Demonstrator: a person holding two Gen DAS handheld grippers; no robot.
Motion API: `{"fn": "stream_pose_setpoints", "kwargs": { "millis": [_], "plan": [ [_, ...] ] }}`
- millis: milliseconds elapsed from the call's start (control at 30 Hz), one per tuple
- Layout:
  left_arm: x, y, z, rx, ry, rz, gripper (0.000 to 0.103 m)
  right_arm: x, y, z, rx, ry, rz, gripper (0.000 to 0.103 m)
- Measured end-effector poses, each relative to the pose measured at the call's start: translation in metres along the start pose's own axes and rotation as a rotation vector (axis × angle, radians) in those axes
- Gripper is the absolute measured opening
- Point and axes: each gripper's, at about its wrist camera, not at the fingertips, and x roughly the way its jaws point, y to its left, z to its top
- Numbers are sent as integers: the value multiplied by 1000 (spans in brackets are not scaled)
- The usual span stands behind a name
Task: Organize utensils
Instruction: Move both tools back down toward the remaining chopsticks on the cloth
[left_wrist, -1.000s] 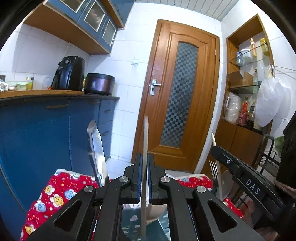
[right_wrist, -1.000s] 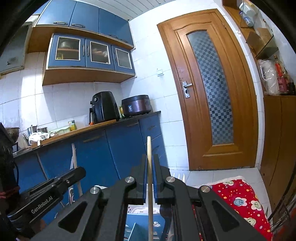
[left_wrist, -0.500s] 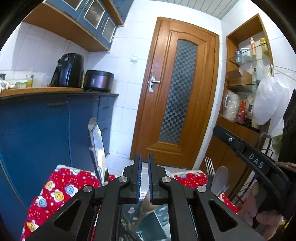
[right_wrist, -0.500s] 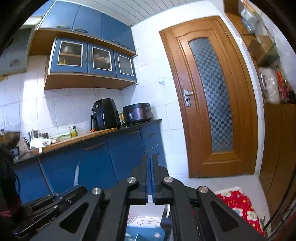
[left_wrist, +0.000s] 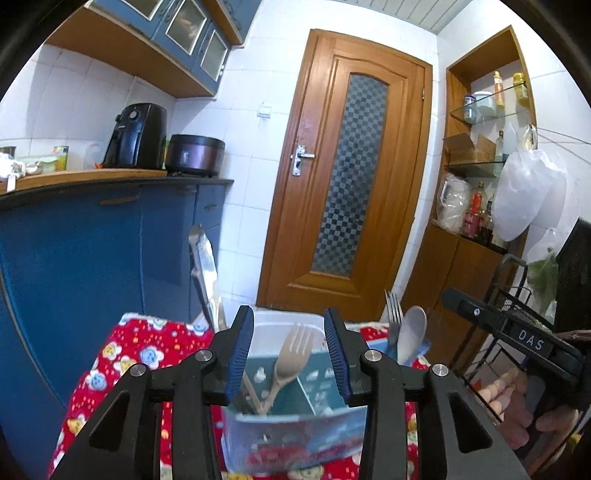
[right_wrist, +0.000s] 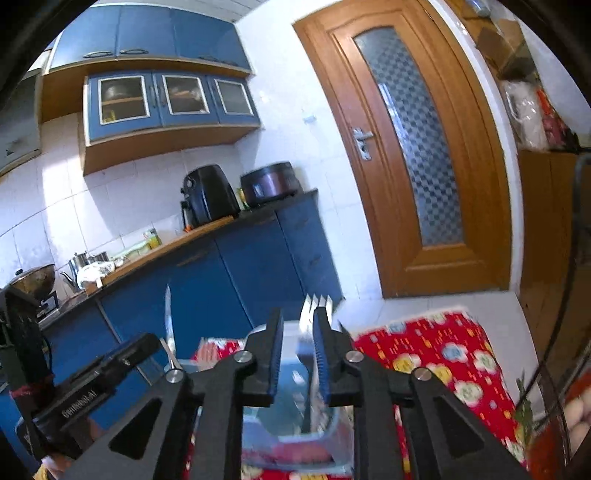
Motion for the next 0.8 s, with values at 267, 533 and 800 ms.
{"fn": "stream_pose_setpoints", "kwargs": {
  "millis": [267,533,800],
  "plan": [
    [-18,-2,-19,-17,74,6,41,6,-28,-37,72,169,-77,22],
    [-28,5,-40,-43,143,27,41,32,-50,-68,143,344,-111,23],
    [-27,19,-61,-90,202,54,41,64,-73,-95,213,501,-149,23]
  ]
}}
